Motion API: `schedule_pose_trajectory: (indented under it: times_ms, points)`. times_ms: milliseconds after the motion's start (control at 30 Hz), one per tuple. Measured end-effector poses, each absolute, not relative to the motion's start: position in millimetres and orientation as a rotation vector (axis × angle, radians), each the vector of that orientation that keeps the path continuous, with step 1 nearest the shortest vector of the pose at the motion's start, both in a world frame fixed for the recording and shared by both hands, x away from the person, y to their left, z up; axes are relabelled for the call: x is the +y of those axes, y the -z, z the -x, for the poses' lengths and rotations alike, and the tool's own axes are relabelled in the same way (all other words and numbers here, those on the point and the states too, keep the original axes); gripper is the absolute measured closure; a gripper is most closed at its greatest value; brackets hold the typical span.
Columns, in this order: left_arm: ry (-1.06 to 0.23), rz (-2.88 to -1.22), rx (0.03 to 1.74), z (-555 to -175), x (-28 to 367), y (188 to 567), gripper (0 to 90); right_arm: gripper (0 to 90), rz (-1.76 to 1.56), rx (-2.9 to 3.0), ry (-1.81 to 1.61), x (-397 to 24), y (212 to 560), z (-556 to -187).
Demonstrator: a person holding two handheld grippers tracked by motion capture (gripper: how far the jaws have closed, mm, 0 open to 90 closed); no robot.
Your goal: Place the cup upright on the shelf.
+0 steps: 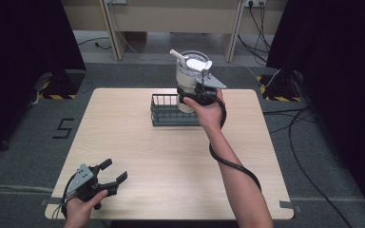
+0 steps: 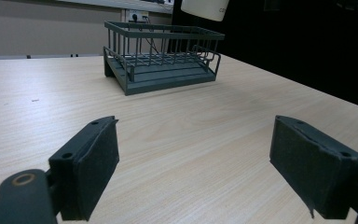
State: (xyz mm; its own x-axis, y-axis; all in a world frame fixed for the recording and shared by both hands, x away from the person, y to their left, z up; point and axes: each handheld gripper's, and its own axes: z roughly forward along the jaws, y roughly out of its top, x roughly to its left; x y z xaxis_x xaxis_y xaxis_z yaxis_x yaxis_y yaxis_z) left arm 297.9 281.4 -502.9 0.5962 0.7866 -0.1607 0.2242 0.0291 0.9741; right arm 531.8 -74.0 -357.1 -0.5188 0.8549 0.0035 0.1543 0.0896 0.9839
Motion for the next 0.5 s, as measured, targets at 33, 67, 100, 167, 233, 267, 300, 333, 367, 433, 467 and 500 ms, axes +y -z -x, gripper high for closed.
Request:
schedule_pose_trajectory:
  times_ms: [33, 67, 100, 167, 233, 267, 300, 333, 367, 433, 467, 500]
  points:
    - [-0.537, -1.520, 0.889, -298, 281, 503, 14.8, 10.5, -0.997, 1.760, -1.474, -74, 357, -533]
    - [-0.537, -1.519, 0.889, -298, 281, 503, 14.8, 10.5, -1.000, 1.759, -1.472, -74, 356, -535]
    - [-0.537, -1.520, 0.889, -298, 281, 503, 14.8, 10.5, -1.003, 1.757, -1.471, -74, 356, -536]
    - [-0.537, -1.519, 0.890, -298, 281, 503, 14.8, 10.5, -1.006, 1.755, -1.469, -73, 355, -538]
    - [-0.536, -1.516, 0.890, -298, 281, 503, 14.8, 10.5, -1.016, 1.749, -1.467, -73, 354, -543]
    - [-0.536, -1.517, 0.891, -298, 281, 503, 14.8, 10.5, -1.018, 1.746, -1.466, -72, 354, -545]
    - [-0.536, -1.516, 0.891, -298, 281, 503, 14.8, 10.5, -1.023, 1.746, -1.463, -72, 353, -546]
    - [-0.536, -1.516, 0.891, -298, 281, 503, 14.8, 10.5, -1.022, 1.745, -1.458, -71, 353, -548]
    - [-0.536, -1.515, 0.891, -298, 281, 503, 14.8, 10.5, -1.025, 1.746, -1.455, -71, 353, -550]
    - [-0.536, -1.515, 0.892, -298, 281, 503, 14.8, 10.5, -1.029, 1.744, -1.451, -70, 353, -553]
    - [-0.536, -1.515, 0.892, -298, 281, 503, 14.8, 10.5, -1.029, 1.744, -1.451, -70, 353, -553]
    - [-0.536, -1.515, 0.892, -298, 281, 503, 14.8, 10.5, -1.031, 1.745, -1.446, -69, 353, -556]
